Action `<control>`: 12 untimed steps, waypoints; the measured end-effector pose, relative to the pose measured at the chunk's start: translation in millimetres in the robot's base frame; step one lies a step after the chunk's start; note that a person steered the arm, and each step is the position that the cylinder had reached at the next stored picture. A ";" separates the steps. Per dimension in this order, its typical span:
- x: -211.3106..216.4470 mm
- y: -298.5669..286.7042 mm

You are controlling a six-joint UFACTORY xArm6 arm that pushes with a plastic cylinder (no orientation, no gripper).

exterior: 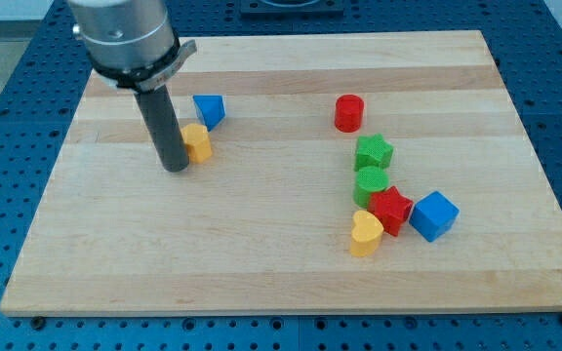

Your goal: Push yellow heart into the yellow hexagon

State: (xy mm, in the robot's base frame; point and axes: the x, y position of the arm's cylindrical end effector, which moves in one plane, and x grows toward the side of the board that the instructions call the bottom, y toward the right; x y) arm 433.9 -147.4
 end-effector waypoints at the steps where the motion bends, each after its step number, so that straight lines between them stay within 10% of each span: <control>1: -13.5 0.0; 3: 34.4 0.0; 5: 177.3 86.9; 9: 173.4 298.0; 12: 121.9 214.5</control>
State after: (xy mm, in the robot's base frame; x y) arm 555.8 67.1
